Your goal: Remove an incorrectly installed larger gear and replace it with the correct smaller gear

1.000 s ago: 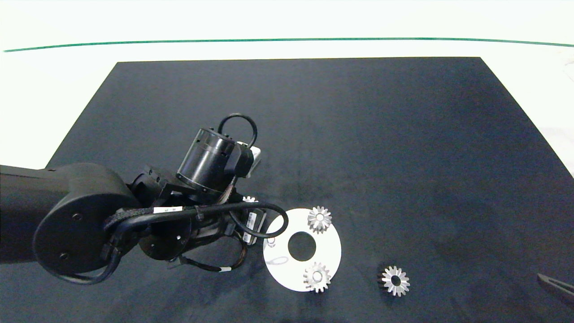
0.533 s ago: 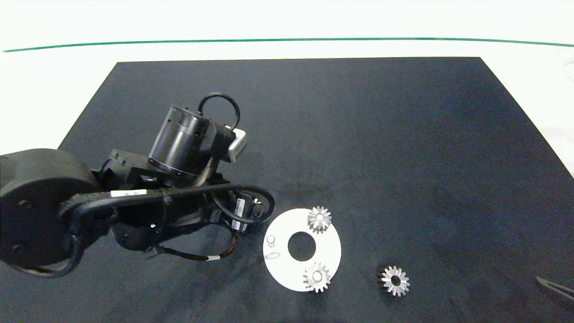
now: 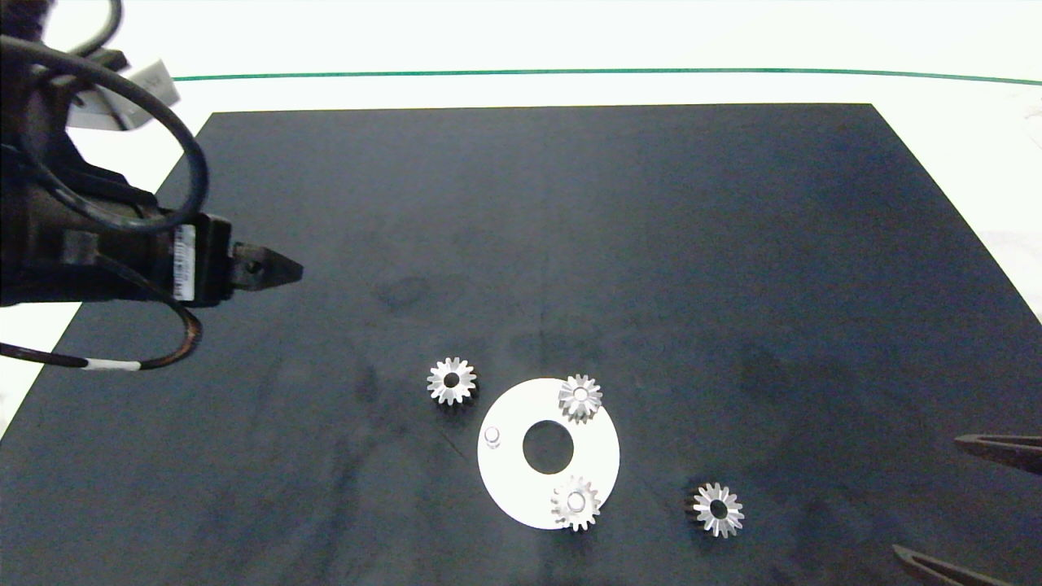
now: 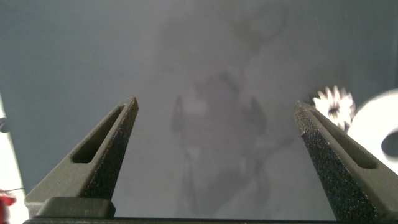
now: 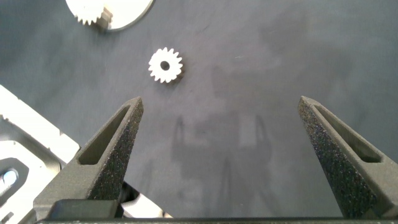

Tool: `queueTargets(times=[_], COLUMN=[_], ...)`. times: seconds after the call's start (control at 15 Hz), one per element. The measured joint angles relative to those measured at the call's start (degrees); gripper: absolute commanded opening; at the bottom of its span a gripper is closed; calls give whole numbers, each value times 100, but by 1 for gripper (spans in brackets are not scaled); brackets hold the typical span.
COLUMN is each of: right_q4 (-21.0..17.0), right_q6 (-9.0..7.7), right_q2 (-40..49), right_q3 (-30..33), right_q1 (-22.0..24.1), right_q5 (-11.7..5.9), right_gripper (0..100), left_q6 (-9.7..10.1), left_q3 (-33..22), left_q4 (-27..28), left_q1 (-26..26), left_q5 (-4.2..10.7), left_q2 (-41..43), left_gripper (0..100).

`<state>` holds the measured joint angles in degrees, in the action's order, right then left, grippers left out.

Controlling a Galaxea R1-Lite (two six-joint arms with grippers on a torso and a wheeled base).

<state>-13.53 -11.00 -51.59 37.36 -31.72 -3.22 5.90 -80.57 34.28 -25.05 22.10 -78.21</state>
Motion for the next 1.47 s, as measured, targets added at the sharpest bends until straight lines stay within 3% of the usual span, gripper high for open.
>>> queueTargets(times=[0.27,0.6,1.2,1.47], right_q4=[26,2,127,339], right_q6=[-204,-228,-193,-193], right_q2=[-940,-1671,-3088,-3388], right_q3=[163,290,806,847], right_q1=[-516,-891,-1219,-1229], right_q5=[-276,-564,-791,-805], right_gripper=[100,100,100,100], left_q6=[-1,-17,-26,-23], left_q3=[-380,-507,-532,-532], left_q4=[380,627,621,621], left_q1=[265,257,256,254], left_q5=[-2,0,-2,0], left_q2=[617,912,997,1000], left_gripper=[100,100,100,100])
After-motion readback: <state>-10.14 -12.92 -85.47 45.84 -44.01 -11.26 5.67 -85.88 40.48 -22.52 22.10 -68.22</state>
